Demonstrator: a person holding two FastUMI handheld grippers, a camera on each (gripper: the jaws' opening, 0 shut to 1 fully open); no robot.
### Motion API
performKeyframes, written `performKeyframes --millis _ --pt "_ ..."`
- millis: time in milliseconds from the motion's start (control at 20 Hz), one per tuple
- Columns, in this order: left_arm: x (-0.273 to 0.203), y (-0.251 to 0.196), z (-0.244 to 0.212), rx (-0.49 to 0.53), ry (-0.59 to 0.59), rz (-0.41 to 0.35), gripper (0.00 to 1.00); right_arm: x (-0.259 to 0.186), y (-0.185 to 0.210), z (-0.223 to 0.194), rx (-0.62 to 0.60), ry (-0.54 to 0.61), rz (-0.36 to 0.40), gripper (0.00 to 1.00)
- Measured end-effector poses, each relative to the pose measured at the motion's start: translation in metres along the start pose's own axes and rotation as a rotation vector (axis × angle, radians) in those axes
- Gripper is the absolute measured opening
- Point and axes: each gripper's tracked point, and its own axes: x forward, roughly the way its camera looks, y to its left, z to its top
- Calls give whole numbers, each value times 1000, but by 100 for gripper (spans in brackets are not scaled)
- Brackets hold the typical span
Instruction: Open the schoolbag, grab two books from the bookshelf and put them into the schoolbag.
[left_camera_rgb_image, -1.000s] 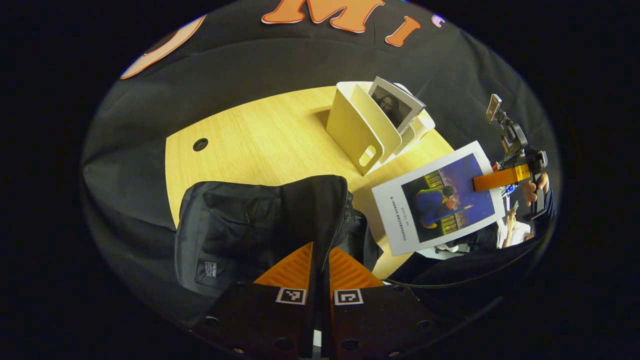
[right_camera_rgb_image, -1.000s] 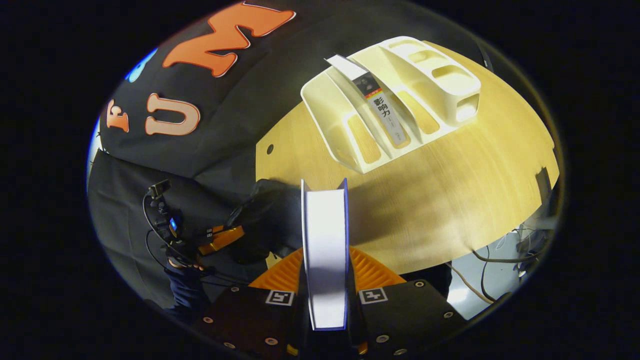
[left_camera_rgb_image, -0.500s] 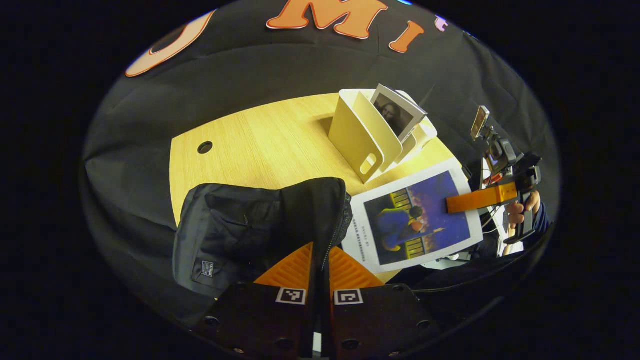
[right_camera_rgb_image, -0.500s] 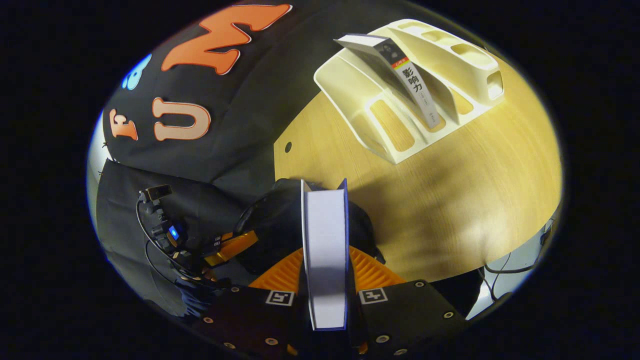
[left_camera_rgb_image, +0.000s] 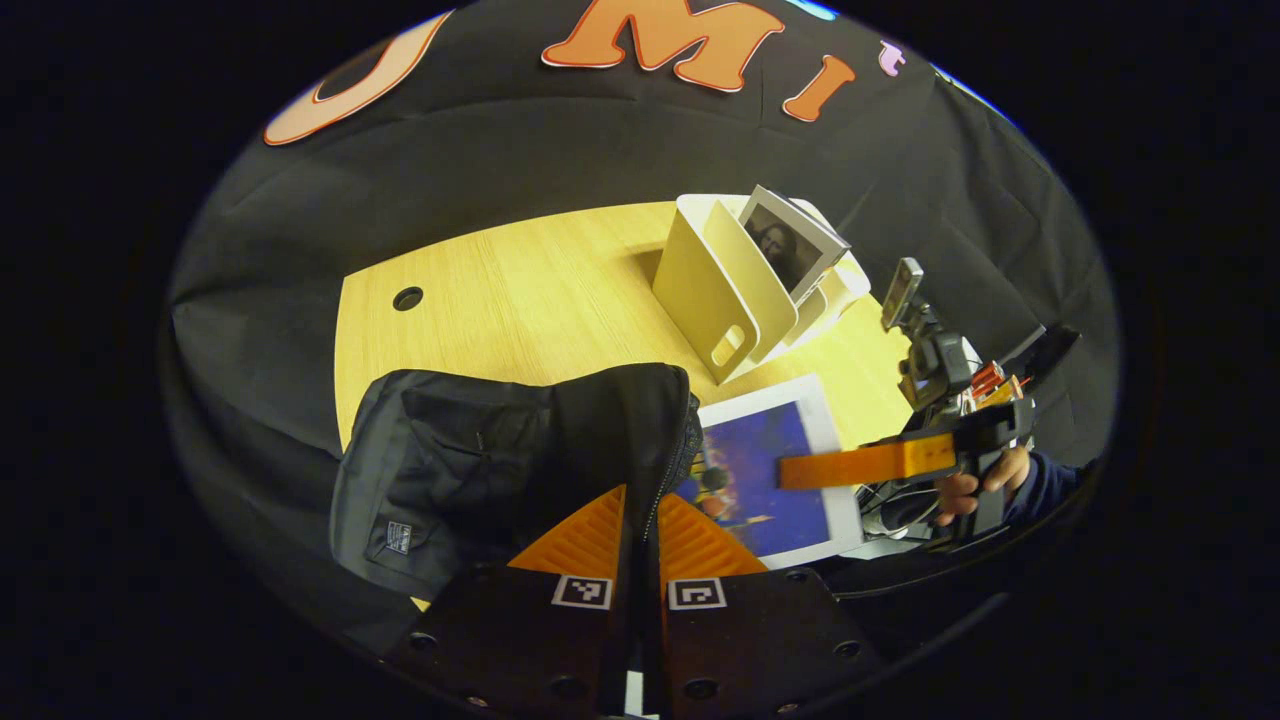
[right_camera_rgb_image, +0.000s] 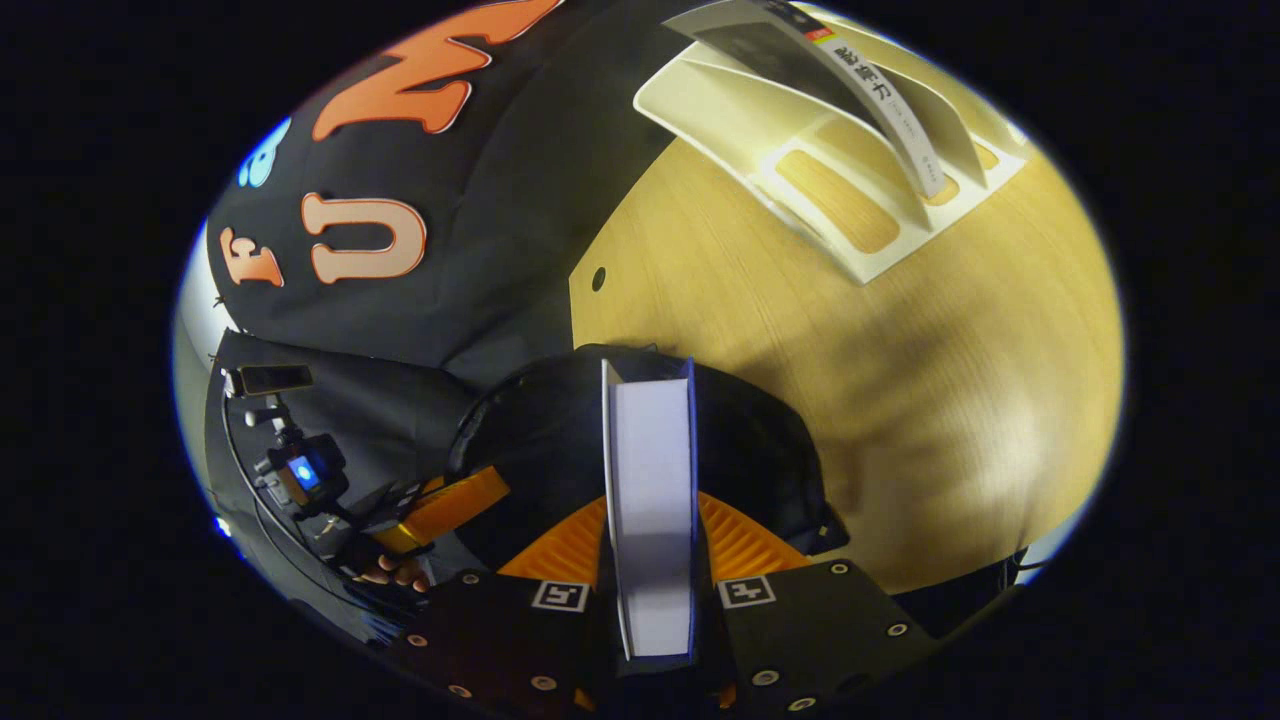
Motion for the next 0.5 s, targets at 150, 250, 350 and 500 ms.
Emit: performKeyframes --millis 150,250,350,500 --pt "-4 -5 1 8 -13 -3 7 29 15 -6 38 4 51 33" --pt "-4 -7 4 11 -27 -1 7 46 15 -7 37 -2 55 33" --pt "-6 -11 4 -9 -42 -17 7 61 15 -8 44 -11 59 32" --pt "-3 -14 4 -38 -52 -34 7 81 17 -12 67 -21 77 33"
